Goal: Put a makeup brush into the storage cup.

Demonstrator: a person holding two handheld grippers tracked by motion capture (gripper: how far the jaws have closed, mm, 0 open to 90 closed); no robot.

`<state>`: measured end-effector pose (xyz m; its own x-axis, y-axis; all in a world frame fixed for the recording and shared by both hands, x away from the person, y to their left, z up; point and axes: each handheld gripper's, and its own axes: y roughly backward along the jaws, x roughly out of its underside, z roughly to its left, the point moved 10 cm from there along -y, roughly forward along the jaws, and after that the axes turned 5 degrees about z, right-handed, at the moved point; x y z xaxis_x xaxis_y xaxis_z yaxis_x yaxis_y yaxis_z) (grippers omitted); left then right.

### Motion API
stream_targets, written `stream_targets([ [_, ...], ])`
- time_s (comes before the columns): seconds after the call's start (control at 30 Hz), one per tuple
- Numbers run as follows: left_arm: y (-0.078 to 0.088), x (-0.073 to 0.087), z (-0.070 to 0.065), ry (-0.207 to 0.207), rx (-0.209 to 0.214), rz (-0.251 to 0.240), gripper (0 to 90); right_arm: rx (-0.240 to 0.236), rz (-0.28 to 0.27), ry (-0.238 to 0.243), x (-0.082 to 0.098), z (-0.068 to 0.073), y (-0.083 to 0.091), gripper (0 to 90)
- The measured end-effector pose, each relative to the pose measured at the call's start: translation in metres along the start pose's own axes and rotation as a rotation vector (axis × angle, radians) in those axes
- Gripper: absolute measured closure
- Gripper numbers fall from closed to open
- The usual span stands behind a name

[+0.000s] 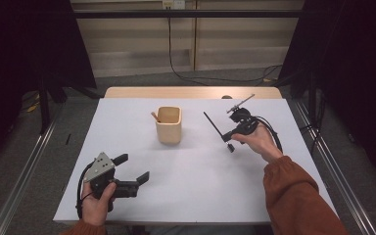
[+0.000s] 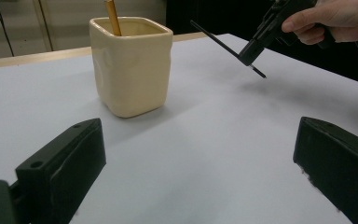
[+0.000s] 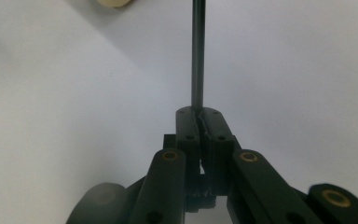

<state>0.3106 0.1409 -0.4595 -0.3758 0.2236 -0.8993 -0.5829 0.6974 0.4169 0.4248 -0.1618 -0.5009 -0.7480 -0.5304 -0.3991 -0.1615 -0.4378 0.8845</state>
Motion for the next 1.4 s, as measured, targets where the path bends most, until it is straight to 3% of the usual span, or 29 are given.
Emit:
stream_targets([
  [0.53, 0.002, -0.001, 0.001, 0.002, -0.01, -0.01, 2.3, -0.022, -0.256, 0.055, -0.007, 0.003, 0.028, 86.4],
  [0.93, 0.002, -0.002, 0.001, 0.001, -0.009, -0.016, 2.2, -0.08, -0.43, 0.088, -0.013, 0.011, 0.047, 86.4],
  [1.2, 0.004, -0.004, 0.001, -0.006, -0.014, -0.023, 2.2, -0.096, -0.52, 0.102, -0.016, 0.013, 0.06, 86.4],
  [1.4, 0.005, -0.003, 0.003, -0.006, -0.021, -0.021, 2.2, -0.099, -0.543, 0.105, -0.015, 0.015, 0.063, 86.4],
])
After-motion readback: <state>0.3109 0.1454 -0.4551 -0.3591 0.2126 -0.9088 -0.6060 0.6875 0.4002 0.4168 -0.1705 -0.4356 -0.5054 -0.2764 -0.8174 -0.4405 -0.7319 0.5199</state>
